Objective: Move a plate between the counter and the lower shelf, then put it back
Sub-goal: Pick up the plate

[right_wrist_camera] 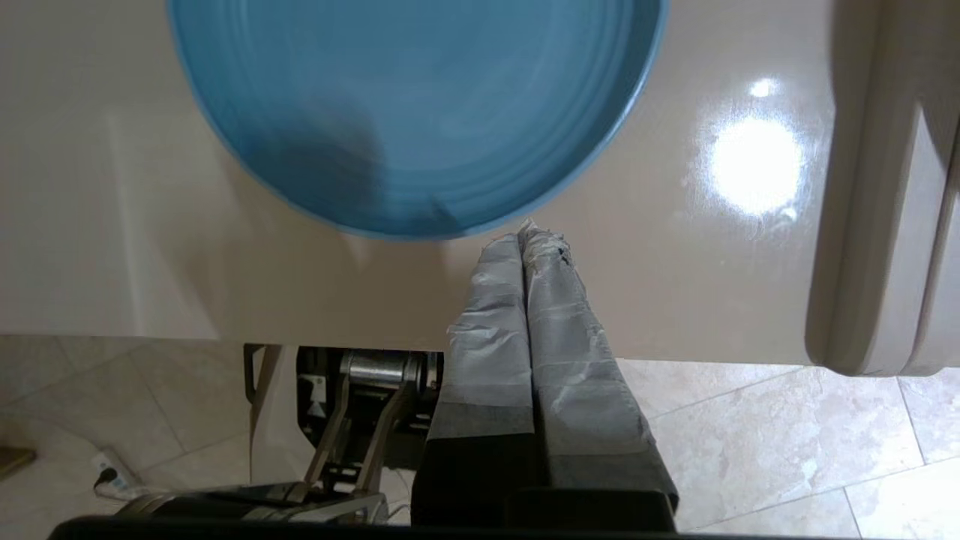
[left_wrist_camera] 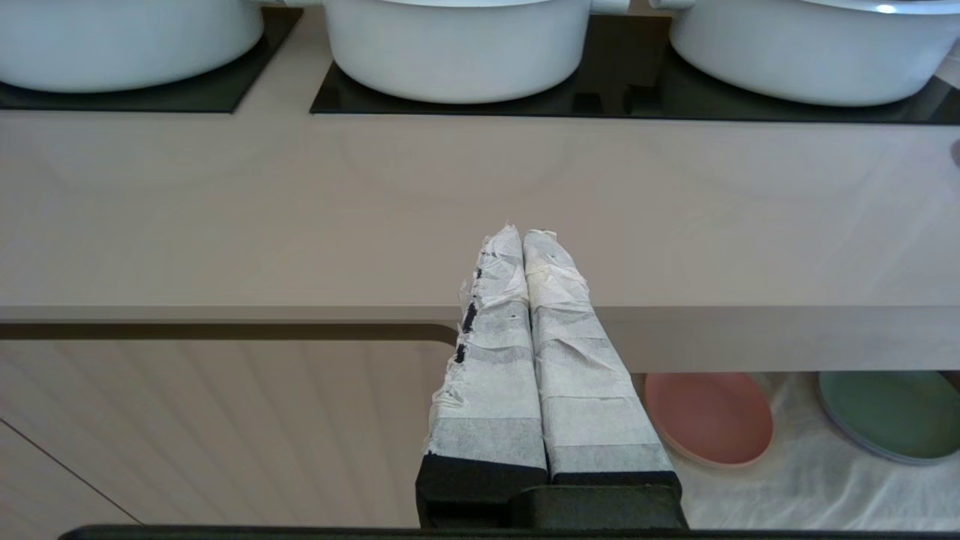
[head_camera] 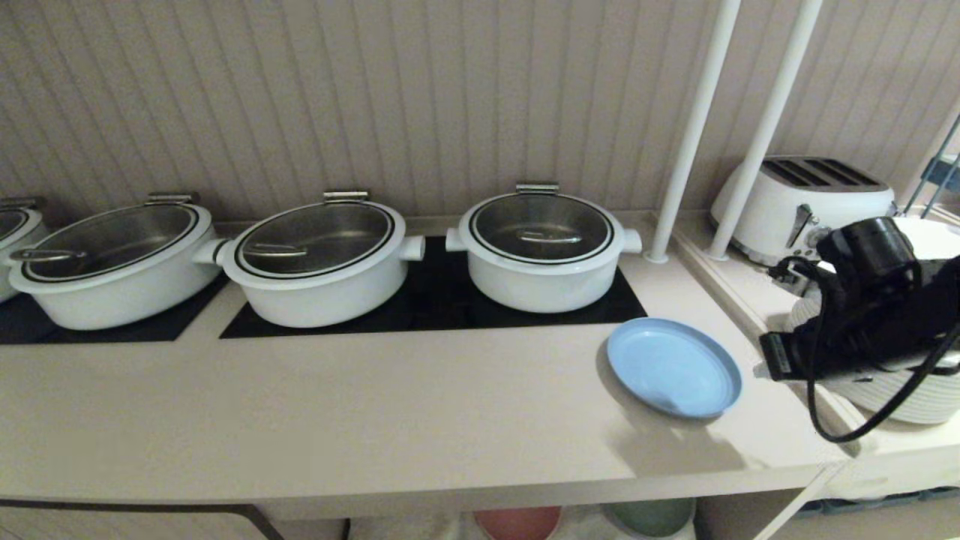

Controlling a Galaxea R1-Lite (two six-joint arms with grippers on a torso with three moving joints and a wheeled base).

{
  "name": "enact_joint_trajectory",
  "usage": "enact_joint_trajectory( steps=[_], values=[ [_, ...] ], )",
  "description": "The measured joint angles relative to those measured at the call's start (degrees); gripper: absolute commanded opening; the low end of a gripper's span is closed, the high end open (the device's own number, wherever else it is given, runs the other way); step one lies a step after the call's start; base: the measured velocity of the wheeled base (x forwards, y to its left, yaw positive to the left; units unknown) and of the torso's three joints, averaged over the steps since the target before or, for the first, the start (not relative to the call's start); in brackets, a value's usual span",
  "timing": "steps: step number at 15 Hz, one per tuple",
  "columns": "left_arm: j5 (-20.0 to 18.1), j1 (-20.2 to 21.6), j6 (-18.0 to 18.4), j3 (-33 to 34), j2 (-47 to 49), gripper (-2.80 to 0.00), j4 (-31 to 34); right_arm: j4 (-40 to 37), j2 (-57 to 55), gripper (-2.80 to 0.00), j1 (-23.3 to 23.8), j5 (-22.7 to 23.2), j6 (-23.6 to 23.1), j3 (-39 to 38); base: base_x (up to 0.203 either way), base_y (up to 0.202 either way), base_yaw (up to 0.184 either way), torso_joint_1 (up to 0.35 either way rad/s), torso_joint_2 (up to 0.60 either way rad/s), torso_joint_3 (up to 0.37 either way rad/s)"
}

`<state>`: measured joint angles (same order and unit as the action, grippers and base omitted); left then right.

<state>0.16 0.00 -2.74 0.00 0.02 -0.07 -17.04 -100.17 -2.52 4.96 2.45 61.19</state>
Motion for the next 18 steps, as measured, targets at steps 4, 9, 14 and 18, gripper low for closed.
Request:
enact_joint_trajectory(
  steps=[4,9,14,18],
  values=[
    [-0.02,0.00,-0.03,0.00,0.00,-2.80,0.00,-3.21,-5.36,-2.80,0.67,0.07,-0.16,7.91,0.000,0.000,0.000,0.000,0.00,0.000],
    [0.00,0.00,-0.02,0.00,0.00,-2.80,0.00,-14.36,-15.13,-2.80,5.24,2.39,-10.53,20.54,0.000,0.000,0.000,0.000,0.00,0.000],
    [0.00,0.00,-0.02,0.00,0.00,-2.80,0.00,-15.86,-20.18,-2.80,6.29,5.55,-13.16,24.13,0.000,0.000,0.000,0.000,0.00,0.000],
    [-0.02,0.00,-0.03,0.00,0.00,-2.80,0.00,-16.06,-21.05,0.00,5.88,7.28,-12.99,24.41,0.000,0.000,0.000,0.000,0.00,0.000]
  ],
)
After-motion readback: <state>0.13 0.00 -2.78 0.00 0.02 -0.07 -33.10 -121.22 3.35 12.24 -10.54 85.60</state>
